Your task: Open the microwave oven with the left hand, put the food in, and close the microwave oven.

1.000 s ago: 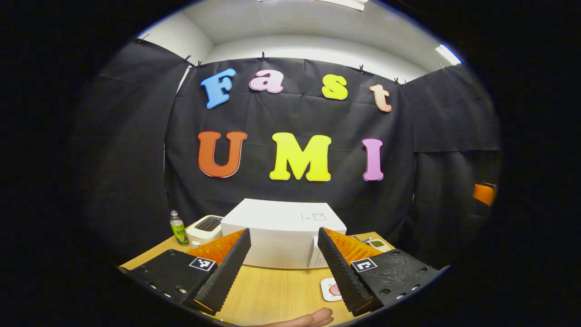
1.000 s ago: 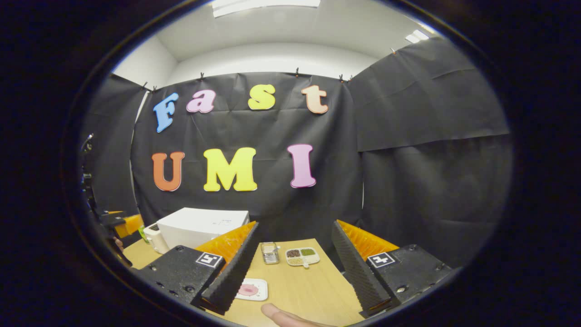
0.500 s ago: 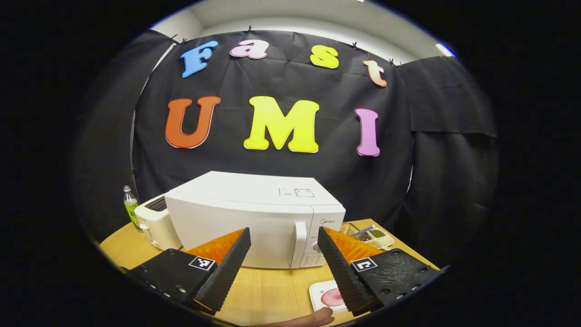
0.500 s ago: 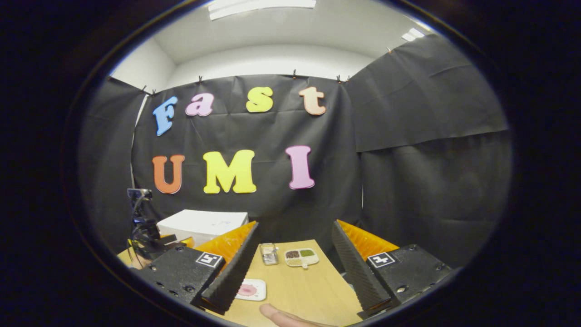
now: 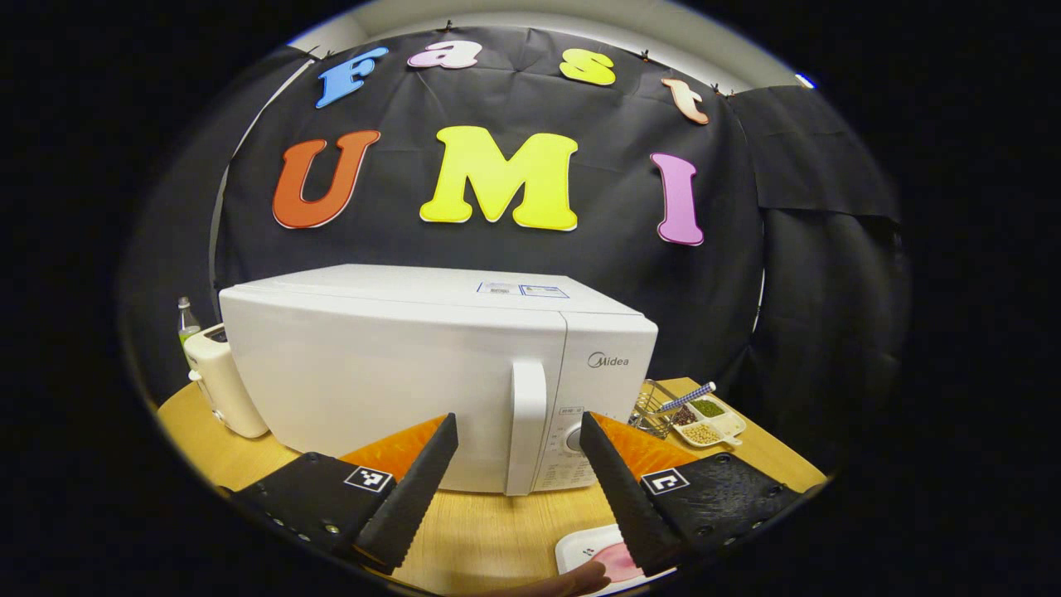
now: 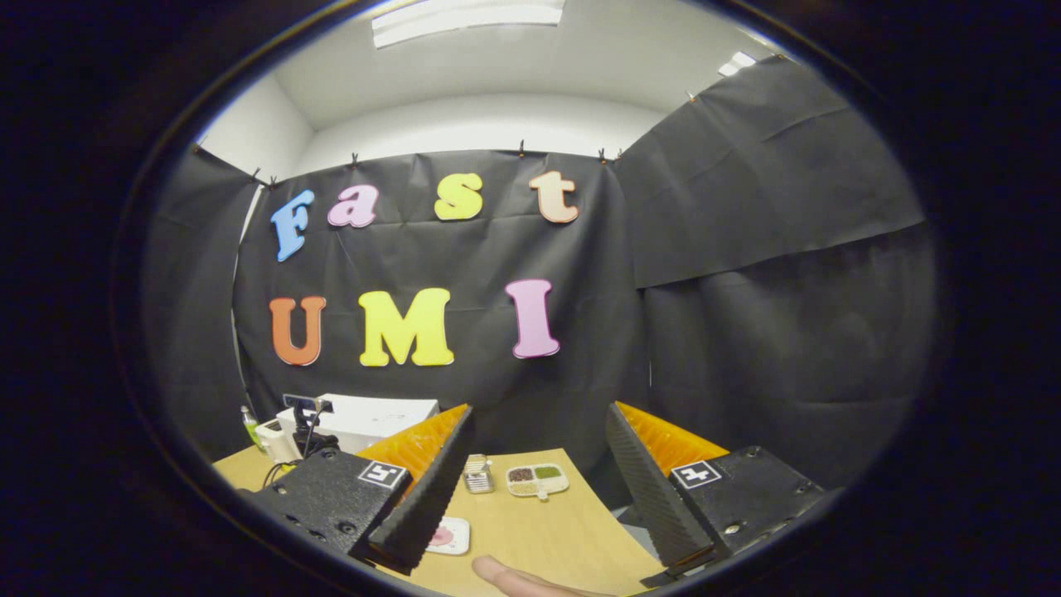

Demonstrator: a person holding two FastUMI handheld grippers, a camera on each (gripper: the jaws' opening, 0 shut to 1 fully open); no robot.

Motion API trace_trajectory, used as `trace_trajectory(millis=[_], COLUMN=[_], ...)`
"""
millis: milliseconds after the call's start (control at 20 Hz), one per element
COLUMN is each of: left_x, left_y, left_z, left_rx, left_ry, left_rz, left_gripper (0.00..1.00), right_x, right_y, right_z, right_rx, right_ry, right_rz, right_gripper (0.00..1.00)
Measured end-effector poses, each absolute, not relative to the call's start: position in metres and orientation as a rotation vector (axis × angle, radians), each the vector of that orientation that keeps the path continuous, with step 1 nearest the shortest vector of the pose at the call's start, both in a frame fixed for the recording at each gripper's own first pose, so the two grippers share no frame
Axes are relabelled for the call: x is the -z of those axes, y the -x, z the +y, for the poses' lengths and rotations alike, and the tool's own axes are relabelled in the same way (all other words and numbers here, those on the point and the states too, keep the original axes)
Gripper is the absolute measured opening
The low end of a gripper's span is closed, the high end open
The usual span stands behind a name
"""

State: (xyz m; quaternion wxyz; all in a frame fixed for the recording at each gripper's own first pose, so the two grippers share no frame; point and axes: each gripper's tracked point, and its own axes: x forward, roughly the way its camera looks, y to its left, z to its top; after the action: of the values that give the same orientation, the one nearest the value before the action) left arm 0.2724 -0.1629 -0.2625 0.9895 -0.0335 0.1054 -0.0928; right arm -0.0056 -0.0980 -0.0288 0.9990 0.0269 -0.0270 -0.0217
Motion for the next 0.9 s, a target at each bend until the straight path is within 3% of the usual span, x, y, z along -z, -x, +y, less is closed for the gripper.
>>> trace_trajectory(millis=[50, 150, 200, 400, 500, 550, 600, 650, 750, 800, 900], left_x=[0.269, 0.277, 0.279, 0.279, 0.277, 0.275, 0.280, 0.281, 0.285, 0.288, 0.288], left_y=[-0.275, -0.282, -0.286, -0.297, -0.303, -0.307, -0.304, -0.305, -0.306, -0.307, -0.304], left_z=[-0.168, -0.172, -0.173, -0.171, -0.171, -0.165, -0.165, -0.167, -0.167, -0.166, -0.167], left_rx=[0.193, 0.193, 0.181, 0.135, 0.121, 0.091, 0.087, 0.087, 0.086, 0.084, 0.097], left_ry=[0.066, 0.071, 0.065, 0.049, 0.047, 0.034, 0.036, 0.036, 0.032, 0.020, -0.014], left_rz=[0.212, 0.195, 0.187, 0.139, 0.098, 0.076, 0.084, 0.075, 0.086, 0.102, 0.124], left_gripper=[0.93, 0.93, 0.93, 0.91, 0.85, 0.64, 0.57, 0.43, 0.29, 0.29, 0.19], right_x=[0.032, 0.033, 0.033, 0.042, 0.043, 0.043, 0.044, 0.047, 0.049, 0.049, 0.046], right_y=[0.006, 0.007, 0.007, 0.007, 0.007, 0.006, 0.006, 0.007, 0.006, 0.006, 0.008], right_z=[-0.101, -0.106, -0.108, -0.121, -0.130, -0.132, -0.133, -0.133, -0.130, -0.128, -0.127], right_rx=[0.047, 0.051, 0.055, 0.070, 0.086, 0.092, 0.094, 0.093, 0.087, 0.083, 0.079], right_ry=[-0.052, -0.062, -0.066, -0.062, -0.086, -0.097, -0.102, -0.104, -0.098, -0.094, -0.102], right_rz=[-0.052, -0.056, -0.060, -0.064, -0.064, -0.068, -0.070, -0.067, -0.055, -0.051, -0.060], right_gripper=[1.00, 0.94, 1.00, 1.00, 1.00, 1.00, 1.00, 1.00, 1.00, 1.00, 1.00])
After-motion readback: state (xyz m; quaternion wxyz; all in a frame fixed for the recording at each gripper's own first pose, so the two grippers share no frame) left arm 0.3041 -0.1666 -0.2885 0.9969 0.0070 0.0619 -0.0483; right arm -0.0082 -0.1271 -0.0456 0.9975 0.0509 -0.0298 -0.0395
